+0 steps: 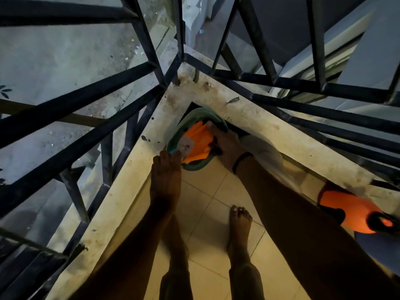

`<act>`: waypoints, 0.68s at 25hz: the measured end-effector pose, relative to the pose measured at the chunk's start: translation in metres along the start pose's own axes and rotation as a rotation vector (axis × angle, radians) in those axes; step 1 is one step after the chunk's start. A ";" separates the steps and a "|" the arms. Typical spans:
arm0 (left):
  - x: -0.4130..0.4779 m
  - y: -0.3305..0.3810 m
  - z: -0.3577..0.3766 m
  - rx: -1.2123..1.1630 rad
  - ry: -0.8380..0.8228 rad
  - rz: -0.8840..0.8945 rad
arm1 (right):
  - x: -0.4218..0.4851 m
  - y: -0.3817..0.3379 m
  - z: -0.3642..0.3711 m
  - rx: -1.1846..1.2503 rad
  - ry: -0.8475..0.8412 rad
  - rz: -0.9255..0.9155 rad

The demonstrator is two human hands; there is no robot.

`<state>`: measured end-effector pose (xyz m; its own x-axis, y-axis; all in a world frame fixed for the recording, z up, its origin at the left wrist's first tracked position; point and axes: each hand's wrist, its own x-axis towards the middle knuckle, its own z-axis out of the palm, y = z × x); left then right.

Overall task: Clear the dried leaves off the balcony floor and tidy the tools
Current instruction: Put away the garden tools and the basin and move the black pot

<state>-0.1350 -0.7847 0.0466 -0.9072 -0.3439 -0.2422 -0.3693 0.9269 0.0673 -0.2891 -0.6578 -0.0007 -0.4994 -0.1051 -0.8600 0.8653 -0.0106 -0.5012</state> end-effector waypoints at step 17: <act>-0.156 0.005 -0.132 -0.264 -0.271 -0.424 | -0.226 0.033 0.013 -0.538 0.009 -0.001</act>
<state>-0.0217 -0.7465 0.2127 -0.5973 -0.5949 -0.5379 -0.7595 0.6350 0.1411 -0.1469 -0.6478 0.1788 -0.5025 -0.0968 -0.8591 0.7213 0.5010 -0.4783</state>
